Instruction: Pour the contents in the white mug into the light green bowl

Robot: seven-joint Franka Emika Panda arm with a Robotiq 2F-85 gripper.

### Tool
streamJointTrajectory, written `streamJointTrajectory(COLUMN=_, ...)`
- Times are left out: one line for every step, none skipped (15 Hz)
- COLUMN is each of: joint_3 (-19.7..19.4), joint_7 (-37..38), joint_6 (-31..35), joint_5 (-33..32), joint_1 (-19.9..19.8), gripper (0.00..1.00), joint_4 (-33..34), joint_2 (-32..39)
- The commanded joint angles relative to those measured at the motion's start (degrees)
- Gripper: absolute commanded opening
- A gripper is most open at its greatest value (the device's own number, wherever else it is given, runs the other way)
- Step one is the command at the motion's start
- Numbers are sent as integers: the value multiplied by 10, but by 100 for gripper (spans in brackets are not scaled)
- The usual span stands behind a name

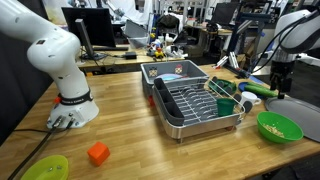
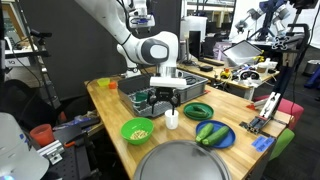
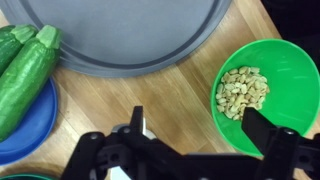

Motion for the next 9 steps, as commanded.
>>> streamJointTrajectory(joint_3=-5, joint_7=-1, joint_6=-1, joint_5=2, joint_1=4, gripper=100, joint_4=2, joint_2=2)
streamJointTrajectory(joint_3=-5, joint_7=-1, joint_6=-1, joint_5=2, joint_1=4, gripper=100, joint_4=3, joint_2=5)
streamJointTrajectory(joint_3=-5, joint_7=-1, joint_6=-1, joint_5=2, joint_1=4, gripper=100, joint_4=3, joint_2=6)
streamJointTrajectory(joint_3=-5, joint_7=-1, joint_6=-1, joint_5=2, joint_1=4, gripper=100, joint_4=4, joint_2=7)
streamJointTrajectory(joint_3=-5, joint_7=-1, joint_6=-1, joint_5=2, joint_1=4, gripper=100, joint_4=4, joint_2=7)
streamJointTrajectory(joint_3=-5, joint_7=-1, joint_6=-1, joint_5=2, joint_1=4, gripper=100, joint_4=4, joint_2=7)
streamJointTrajectory(joint_3=-5, joint_7=-1, joint_6=-1, joint_5=2, joint_1=4, gripper=100, joint_4=4, joint_2=7)
streamJointTrajectory(joint_3=-5, joint_7=-1, joint_6=-1, joint_5=2, joint_1=4, gripper=100, joint_4=4, joint_2=7)
streamJointTrajectory(joint_3=-5, joint_7=-1, joint_6=-1, joint_5=2, joint_1=4, gripper=100, joint_4=4, joint_2=7)
